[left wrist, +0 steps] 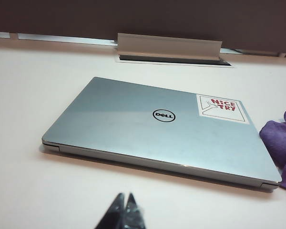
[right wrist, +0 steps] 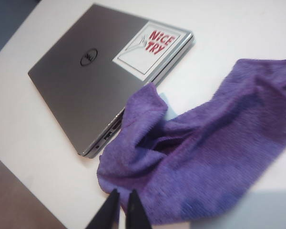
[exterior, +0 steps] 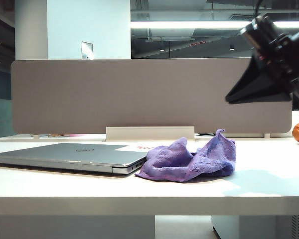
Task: Pick up the purple rag and put it over the laptop.
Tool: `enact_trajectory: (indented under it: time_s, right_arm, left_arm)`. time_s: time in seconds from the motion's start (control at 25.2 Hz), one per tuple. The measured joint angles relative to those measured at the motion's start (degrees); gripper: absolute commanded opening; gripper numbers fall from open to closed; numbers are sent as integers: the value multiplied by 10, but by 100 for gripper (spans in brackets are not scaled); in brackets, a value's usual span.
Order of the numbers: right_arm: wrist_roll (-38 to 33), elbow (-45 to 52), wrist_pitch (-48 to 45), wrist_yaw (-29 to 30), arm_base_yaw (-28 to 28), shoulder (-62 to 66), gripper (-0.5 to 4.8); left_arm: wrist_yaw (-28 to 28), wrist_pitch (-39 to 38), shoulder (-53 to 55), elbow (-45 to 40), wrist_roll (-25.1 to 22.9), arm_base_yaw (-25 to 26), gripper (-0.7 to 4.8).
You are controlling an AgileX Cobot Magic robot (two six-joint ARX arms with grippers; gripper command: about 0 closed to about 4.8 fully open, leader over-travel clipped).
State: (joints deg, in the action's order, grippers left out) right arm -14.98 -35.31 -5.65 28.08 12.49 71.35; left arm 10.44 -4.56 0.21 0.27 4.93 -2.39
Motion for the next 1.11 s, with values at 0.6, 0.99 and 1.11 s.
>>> enact_trajectory:
  time_s: [0.6, 0.99, 1.11]
  right_arm:
    - [14, -126, 12, -12, 38, 154, 68]
    - [57, -212, 75, -17, 54, 229, 68]
    - [79, -231, 112, -24, 62, 248, 106]
  left_arm:
    - [-1, 0, 0, 0, 0, 0, -6]
    - [-2, 0, 0, 0, 0, 0, -6]
    - [-2, 0, 0, 0, 0, 0, -6]
